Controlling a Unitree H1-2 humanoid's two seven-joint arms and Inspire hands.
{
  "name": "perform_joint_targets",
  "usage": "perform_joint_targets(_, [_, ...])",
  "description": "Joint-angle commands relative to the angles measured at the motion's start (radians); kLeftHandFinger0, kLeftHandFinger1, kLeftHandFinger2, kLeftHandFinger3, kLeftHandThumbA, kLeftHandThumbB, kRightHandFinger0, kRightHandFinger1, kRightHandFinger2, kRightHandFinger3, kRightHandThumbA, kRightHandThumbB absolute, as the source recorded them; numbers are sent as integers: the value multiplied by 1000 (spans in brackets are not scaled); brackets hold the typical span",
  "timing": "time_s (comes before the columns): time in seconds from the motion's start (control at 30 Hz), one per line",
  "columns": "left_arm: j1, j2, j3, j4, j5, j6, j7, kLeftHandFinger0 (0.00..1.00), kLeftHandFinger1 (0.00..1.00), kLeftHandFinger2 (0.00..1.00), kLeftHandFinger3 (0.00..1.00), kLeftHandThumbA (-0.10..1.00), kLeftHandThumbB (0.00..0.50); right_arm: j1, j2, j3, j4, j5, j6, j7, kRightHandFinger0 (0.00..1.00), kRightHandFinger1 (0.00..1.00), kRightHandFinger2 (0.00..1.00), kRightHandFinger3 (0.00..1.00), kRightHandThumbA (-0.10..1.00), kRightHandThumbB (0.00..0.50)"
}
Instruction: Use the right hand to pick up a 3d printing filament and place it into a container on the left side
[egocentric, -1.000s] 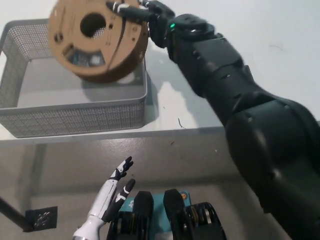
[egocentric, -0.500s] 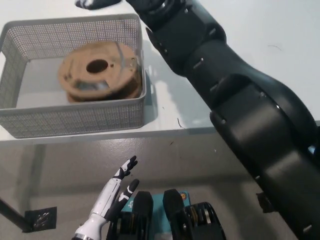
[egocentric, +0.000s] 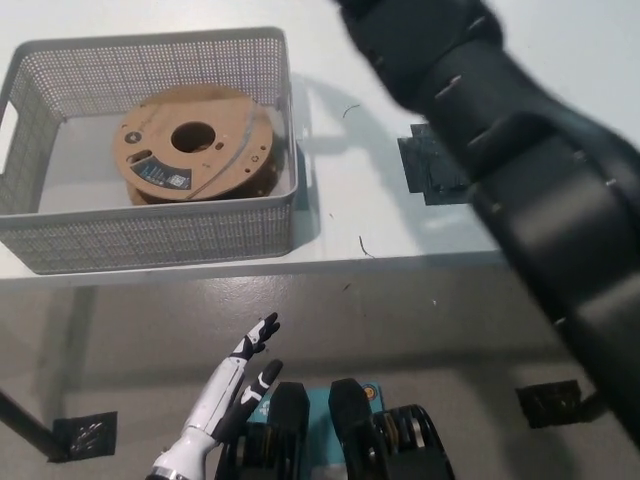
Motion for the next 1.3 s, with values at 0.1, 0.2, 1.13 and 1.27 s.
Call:
perform_joint_targets(0.1, [-14,8,7,-12,-22,-42,-7,1000,1000,1000,1000,1000,202,25,-218,41,-324,-56,-40,160,1000,1000,1000,1000,927,368])
perform_joint_targets(0.2, [-17,7,5,-7,-20,-42,1,1000,1000,1000,1000,1000,183,132,-312,47,-566,-56,18,215,1000,1000,1000,1000,961,338])
perform_joint_targets(1.13, [-5,-4,1,19,-3,-42,20,1000,1000,1000,1000,1000,152,968,-425,-185,-2278,84,131,91,1000,1000,1000,1000,1000,397])
perform_joint_targets(1.27, [0,-3,1,15,6,-42,21,1000,1000,1000,1000,1000,151,1094,-367,-179,-2309,93,88,47,1000,1000,1000,1000,961,449])
